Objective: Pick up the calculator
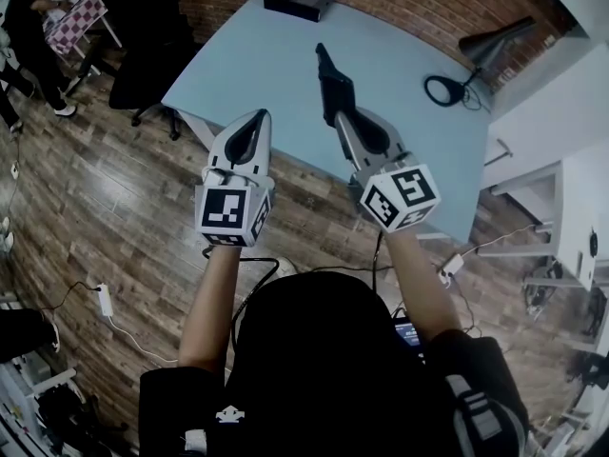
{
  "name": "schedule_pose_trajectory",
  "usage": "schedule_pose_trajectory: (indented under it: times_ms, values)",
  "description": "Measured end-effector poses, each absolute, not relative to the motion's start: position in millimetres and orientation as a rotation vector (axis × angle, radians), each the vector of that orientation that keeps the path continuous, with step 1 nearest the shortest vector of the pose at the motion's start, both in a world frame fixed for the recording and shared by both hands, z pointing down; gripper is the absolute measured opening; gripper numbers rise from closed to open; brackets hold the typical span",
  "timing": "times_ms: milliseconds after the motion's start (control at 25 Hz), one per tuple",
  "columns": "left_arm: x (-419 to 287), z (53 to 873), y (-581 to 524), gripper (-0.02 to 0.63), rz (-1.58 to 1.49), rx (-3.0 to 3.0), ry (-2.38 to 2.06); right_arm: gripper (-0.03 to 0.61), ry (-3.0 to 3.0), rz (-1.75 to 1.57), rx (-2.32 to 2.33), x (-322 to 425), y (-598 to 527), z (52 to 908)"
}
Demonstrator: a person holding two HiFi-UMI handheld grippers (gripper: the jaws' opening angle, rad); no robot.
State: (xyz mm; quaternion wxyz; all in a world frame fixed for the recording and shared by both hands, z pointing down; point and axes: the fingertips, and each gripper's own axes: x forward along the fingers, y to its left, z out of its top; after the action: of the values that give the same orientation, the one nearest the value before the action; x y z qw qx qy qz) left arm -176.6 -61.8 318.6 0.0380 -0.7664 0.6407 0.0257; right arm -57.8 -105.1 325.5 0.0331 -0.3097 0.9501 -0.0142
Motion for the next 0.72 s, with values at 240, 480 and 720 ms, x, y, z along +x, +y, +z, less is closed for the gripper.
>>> schedule_pose_trajectory:
  times_ms: [240,480,720]
  values:
    - [-155.9,316.3,-61.9,0.008,0.086,-2.343,1.975,0.046,2.916,-0.062,-0.941,-37.5,-102.6,322.9]
    - [-128.3,314.8,-54.7,0.008,0.090,-2.344,1.982,0.046,2.917,-0.059,-0.926,-14.5,-95.1,321.2]
    - [-107.5,313.2,-41.9,0.008,0.078,-2.342,1.982,0.046,2.917,-0.052,-0.905,1.4,-80.9,316.1]
